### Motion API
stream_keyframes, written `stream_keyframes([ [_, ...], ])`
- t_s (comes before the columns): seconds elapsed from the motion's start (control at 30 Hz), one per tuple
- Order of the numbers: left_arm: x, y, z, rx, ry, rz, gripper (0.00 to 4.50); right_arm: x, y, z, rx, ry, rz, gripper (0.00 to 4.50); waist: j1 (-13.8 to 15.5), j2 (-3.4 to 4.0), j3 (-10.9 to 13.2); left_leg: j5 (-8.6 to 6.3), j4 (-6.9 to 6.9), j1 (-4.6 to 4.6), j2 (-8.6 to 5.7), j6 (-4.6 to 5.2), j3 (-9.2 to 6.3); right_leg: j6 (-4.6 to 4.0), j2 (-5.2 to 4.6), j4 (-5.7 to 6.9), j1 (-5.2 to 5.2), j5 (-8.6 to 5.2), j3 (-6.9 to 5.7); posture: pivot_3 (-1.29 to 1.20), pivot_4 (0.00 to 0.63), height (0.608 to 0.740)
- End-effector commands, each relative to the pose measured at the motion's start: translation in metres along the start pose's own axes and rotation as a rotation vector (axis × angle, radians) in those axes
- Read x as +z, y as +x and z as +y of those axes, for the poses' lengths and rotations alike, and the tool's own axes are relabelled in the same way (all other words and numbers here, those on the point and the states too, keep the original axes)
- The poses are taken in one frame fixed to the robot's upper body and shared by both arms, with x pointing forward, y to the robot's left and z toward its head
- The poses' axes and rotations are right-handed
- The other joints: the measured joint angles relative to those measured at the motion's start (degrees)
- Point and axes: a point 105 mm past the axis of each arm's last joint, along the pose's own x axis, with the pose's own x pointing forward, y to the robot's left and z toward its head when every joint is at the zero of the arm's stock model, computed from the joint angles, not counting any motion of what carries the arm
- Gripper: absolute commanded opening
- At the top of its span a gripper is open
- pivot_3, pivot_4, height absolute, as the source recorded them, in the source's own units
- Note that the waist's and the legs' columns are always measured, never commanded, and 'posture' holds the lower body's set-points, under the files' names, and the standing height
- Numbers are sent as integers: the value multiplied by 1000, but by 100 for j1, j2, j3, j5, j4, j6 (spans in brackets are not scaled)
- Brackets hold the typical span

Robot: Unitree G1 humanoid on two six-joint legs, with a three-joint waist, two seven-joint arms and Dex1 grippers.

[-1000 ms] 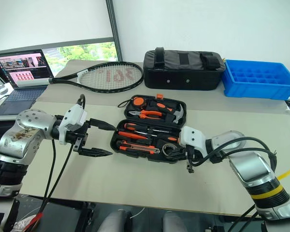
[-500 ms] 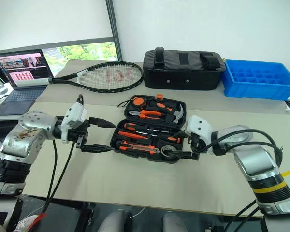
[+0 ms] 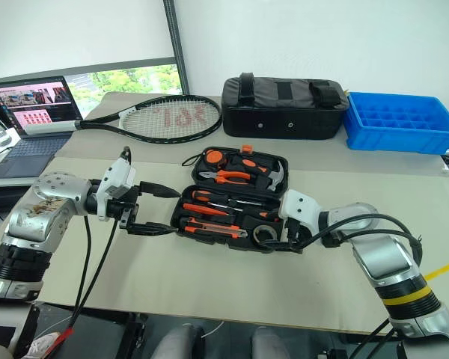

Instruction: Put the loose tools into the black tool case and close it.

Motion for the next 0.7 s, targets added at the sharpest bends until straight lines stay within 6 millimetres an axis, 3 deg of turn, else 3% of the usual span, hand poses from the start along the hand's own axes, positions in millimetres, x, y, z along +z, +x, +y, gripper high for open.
stream_keyframes([
  [0.03,14,-3,1,1,55,-17,4500,16,-8,-9,-46,-21,-68,3902,-6,0,0,0,0,0,0,0,0,0,0,1,0,0,0,0,150,708],
  [0.17,15,-5,5,21,49,-30,4500,34,-16,-17,-66,57,-164,3902,-7,0,0,0,0,1,0,0,0,0,0,1,1,0,0,0,150,708],
  [0.23,17,-7,11,48,24,-59,4500,34,-21,-35,-137,94,-170,3902,0,0,0,0,1,0,0,0,0,-1,0,1,2,1,0,0,150,708],
  [0.3,15,-8,22,99,-22,-94,4500,29,-24,-55,-220,159,-177,3902,6,0,0,0,3,1,-1,0,0,-1,-1,1,3,1,0,0,150,708],
  [0.43,5,-2,55,233,-103,-125,4500,2,-23,-93,-381,482,-179,3902,12,-2,-1,0,4,9,-2,0,0,-2,-1,1,8,1,0,0,150,708],
  [0.57,-10,1,88,364,-232,-115,4500,-13,-15,-113,-453,773,-209,3902,14,-2,-2,1,2,-3,-3,1,-2,-8,0,6,-3,5,-1,0,150,708],
  [0.7,-29,-1,119,527,-406,-58,4500,-23,-7,-126,-498,942,-218,3902,-1,-1,-2,1,-3,-14,-6,2,-4,-9,-1,9,-17,6,-2,0,150,708],
])
